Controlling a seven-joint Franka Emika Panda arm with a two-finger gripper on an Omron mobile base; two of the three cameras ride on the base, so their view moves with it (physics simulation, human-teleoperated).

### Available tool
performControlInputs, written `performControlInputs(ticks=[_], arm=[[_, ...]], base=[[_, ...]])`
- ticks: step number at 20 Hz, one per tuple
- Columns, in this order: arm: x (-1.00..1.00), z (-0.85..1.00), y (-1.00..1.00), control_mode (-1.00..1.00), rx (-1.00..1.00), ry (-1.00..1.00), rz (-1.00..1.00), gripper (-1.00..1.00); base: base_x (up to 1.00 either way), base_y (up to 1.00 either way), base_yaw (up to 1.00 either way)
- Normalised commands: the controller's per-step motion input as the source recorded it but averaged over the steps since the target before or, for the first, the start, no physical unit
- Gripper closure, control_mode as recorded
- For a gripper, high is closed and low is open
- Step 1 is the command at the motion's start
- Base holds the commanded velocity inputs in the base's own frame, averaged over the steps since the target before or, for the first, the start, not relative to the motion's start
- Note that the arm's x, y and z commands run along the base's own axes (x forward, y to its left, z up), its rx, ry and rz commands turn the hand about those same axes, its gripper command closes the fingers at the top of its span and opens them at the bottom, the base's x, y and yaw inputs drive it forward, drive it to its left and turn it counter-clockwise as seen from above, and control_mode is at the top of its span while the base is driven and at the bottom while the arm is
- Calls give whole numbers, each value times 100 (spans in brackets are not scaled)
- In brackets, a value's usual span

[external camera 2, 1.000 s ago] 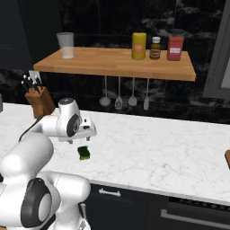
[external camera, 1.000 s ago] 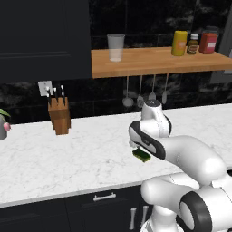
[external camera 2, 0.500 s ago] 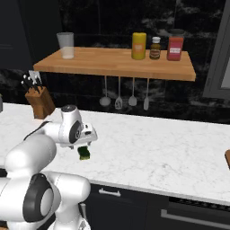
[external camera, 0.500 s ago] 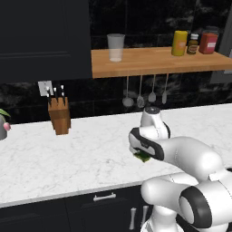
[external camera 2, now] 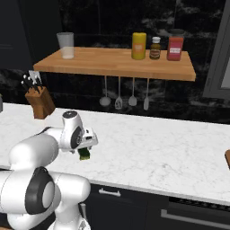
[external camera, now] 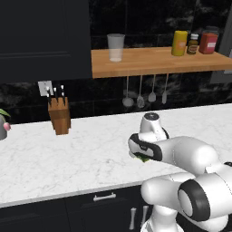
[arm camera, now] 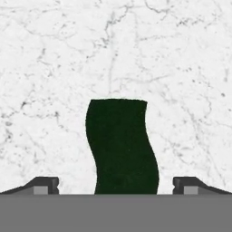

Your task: Pick up the sponge from the counter and clean the cutting board by briefly scrubbing or pressing down on the cutting board. Once finished, release the sponge.

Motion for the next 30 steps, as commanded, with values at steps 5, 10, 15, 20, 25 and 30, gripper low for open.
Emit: performControlInputs(ticks=[5,10,15,20,25,30], arm=[[6,-24,0,-100,0,1,0,-100],[10,-24,0,-100,0,2,0,-100],[19,-29,0,-100,0,1,0,-100],[12,-26,0,-100,0,1,0,-100],[7,-37,2,-100,0,2,0,100],[0,-37,0,-100,-1,0,0,100]], base=[[0,0,0],[0,0,0],[0,0,0],[0,0,0],[0,0,0],[0,0,0]])
